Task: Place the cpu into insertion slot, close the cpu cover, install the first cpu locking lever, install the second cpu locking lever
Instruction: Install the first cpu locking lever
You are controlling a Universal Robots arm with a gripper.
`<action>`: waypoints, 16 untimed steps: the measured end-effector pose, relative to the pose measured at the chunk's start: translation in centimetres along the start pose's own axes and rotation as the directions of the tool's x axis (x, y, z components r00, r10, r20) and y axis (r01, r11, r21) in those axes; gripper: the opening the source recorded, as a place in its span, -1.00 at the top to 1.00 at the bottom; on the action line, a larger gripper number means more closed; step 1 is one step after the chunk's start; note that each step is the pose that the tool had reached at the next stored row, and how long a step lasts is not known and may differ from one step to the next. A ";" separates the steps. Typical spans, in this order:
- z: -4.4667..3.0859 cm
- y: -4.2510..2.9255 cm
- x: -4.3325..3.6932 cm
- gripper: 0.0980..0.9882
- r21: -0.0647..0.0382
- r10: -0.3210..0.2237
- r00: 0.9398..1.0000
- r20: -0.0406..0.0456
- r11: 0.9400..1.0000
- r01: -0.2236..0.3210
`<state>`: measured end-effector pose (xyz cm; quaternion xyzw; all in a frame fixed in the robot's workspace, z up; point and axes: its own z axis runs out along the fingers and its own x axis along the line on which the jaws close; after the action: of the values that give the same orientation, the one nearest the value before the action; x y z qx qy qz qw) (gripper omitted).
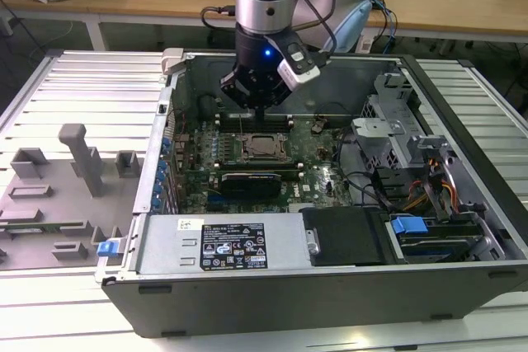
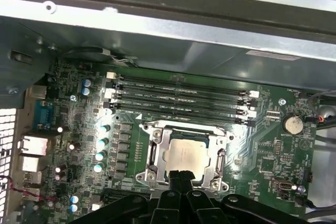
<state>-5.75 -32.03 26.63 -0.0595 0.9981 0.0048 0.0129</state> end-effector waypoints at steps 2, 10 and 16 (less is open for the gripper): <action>0.00 0.04 0.33 0.98 0.000 0.000 1.000 0.001 1.000 0.000; 0.04 0.28 2.30 0.98 0.000 0.000 1.000 0.005 1.000 0.000; 0.16 0.41 3.38 0.98 -0.057 0.002 1.000 0.012 0.998 -0.001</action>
<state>-9.15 -32.03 26.38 -0.0591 0.9975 0.0338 0.0173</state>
